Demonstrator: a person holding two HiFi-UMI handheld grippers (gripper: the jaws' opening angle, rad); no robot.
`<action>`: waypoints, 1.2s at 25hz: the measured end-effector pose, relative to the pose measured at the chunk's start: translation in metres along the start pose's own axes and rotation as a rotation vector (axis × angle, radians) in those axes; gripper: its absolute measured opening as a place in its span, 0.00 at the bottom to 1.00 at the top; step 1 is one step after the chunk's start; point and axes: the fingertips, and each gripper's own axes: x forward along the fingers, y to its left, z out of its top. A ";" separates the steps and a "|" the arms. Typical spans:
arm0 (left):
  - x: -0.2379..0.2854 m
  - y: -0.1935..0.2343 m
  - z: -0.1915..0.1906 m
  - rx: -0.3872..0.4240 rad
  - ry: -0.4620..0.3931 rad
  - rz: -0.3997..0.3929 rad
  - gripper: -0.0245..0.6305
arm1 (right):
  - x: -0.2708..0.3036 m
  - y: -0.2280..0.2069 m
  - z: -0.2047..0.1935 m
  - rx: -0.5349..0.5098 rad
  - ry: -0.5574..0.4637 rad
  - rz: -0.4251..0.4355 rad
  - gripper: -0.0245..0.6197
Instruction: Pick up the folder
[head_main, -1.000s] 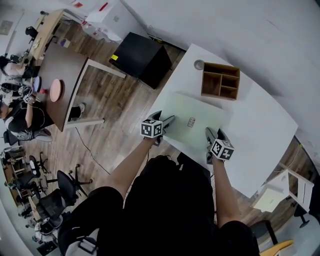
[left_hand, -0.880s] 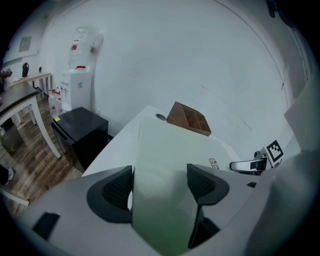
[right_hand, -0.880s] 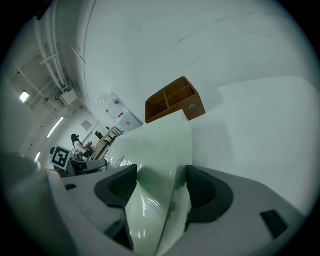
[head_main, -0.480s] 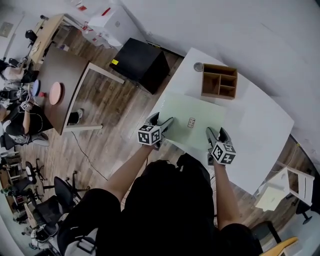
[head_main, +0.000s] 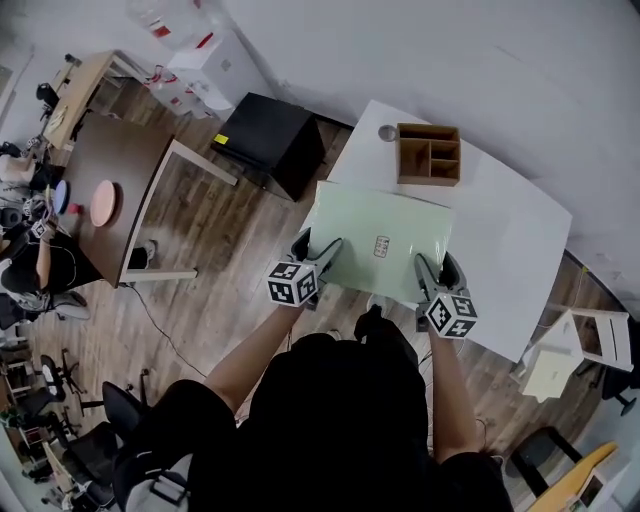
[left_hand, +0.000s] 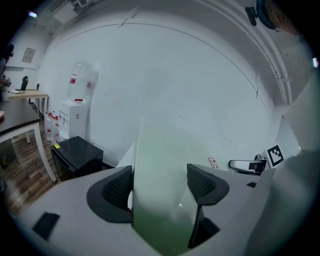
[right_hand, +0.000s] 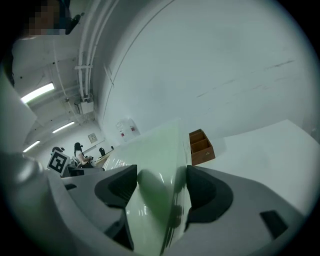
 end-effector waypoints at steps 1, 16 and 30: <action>-0.010 -0.002 0.002 0.010 -0.013 -0.006 0.58 | -0.008 0.008 0.000 -0.004 -0.012 0.000 0.53; -0.170 -0.042 0.024 0.108 -0.214 -0.104 0.58 | -0.143 0.134 0.010 -0.147 -0.276 -0.023 0.52; -0.243 -0.102 0.031 0.210 -0.386 -0.208 0.58 | -0.247 0.178 0.018 -0.234 -0.456 -0.090 0.52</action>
